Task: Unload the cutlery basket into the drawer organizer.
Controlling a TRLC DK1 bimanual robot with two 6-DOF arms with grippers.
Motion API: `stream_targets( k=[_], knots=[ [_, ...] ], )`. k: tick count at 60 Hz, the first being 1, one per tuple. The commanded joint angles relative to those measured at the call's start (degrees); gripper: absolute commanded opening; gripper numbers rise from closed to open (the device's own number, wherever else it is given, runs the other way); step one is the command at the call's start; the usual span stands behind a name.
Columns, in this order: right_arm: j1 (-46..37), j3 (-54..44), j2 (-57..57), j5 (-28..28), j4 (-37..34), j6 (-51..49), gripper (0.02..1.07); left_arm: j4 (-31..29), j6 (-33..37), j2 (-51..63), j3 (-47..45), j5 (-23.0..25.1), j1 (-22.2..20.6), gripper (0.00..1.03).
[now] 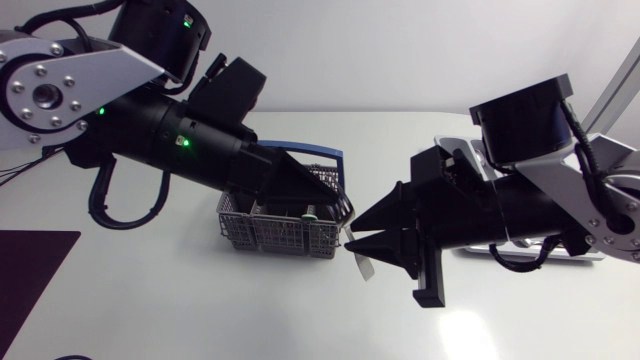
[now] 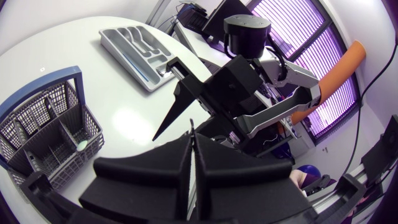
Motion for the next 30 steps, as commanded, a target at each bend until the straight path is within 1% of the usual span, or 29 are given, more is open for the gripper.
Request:
stream_targets(
  k=[1, 4, 5, 9, 17, 27, 30],
  knots=[
    [0.5, -0.15, 1.67, -0.91, 0.65, -0.94, 0.2, 0.01, -0.59, 1.05, 1.89, 1.36, -0.47, 0.03],
    [0.59, 0.03, 1.75, -1.0, 0.56, -0.94, 0.14, 0.01, -0.59, 1.14, 1.89, 1.36, -0.47, 0.03],
    [0.59, 0.11, 1.75, -1.09, 0.56, -0.94, 0.13, -0.08, -0.68, 1.14, 1.89, 1.36, -0.47, 0.03],
    [0.77, 0.29, 2.11, -1.09, 0.12, -0.94, 0.13, -0.25, -0.68, 1.14, 1.89, 1.8, -0.38, 0.03],
    [1.03, 0.38, 2.63, -1.44, -0.23, -0.85, 0.08, -0.25, -0.68, 1.14, 1.45, 2.07, -0.47, 0.03],
    [1.03, 0.55, 2.9, -0.91, -1.46, -0.68, 0.08, -0.25, -0.68, 1.14, 1.45, 2.07, -0.12, 0.04],
    [0.94, 0.29, 2.55, -0.74, -1.72, -0.68, 0.08, -0.17, -0.5, 0.96, 1.45, 2.07, -0.03, 0.2]
  ],
)
